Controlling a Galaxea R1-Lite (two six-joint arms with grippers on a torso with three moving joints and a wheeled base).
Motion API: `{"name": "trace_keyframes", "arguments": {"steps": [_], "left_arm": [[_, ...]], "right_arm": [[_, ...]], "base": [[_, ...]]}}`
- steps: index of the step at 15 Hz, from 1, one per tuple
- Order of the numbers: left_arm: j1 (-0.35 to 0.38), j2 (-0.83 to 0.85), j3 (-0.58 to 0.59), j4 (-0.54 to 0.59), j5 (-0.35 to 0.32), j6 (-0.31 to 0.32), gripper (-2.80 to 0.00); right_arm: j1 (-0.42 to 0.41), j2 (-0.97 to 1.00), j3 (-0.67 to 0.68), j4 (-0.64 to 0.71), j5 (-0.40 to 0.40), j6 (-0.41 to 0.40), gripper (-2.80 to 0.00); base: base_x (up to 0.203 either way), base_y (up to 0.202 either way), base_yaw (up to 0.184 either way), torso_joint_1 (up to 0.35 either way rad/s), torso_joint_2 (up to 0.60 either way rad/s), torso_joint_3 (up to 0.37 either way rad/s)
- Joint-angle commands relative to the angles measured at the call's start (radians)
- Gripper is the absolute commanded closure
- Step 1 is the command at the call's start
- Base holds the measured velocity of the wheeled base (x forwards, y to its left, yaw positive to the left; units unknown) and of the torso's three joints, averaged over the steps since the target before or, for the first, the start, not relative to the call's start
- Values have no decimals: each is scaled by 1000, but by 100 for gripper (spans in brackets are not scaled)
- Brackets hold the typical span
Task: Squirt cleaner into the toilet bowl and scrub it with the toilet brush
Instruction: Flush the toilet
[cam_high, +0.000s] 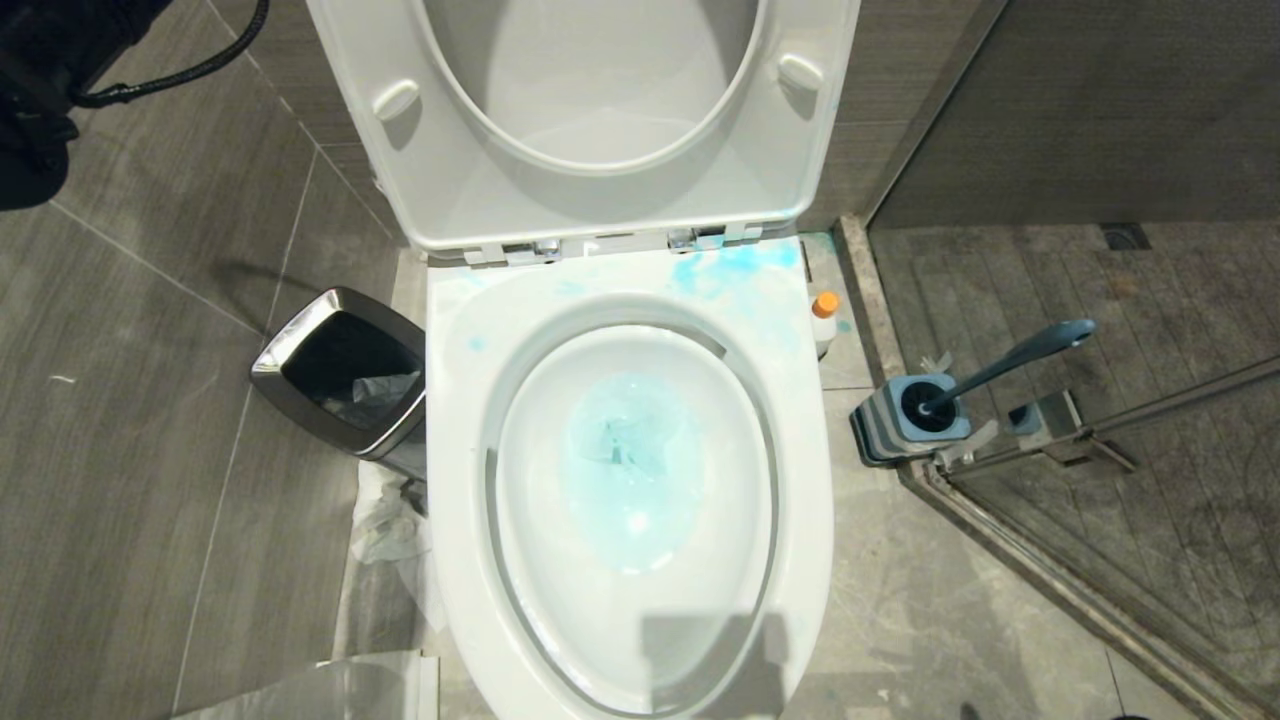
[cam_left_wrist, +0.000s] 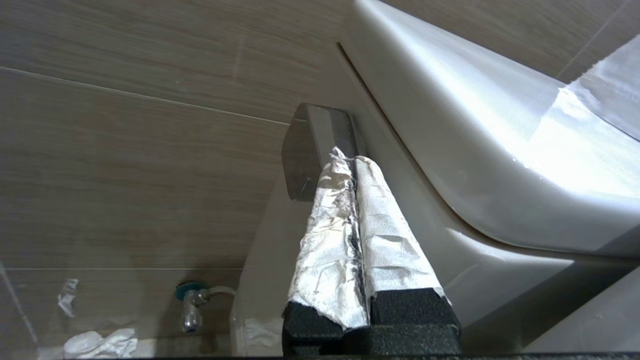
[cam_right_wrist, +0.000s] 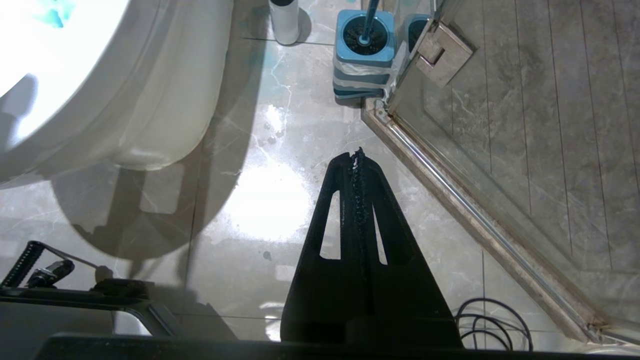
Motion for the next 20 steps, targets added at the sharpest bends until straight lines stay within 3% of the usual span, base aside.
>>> {"name": "trace_keyframes", "arguments": {"steps": [1,8,15,20], "left_arm": [[-19,34,1,3,-29,4,0],[-81,59,0,9,-38,25,0],[-102,63,-1,146,-48,19,0],[-114,56,-1,158,-53,17,0]], "right_arm": [[0,1,0,0,1,0,0],[0,1,0,0,1,0,0],[0,1,0,0,1,0,0],[0,1,0,0,1,0,0]], "base": [[0,0,0,0,0,0],[0,0,0,0,0,0],[0,0,0,0,0,0],[0,0,0,0,0,0]]}}
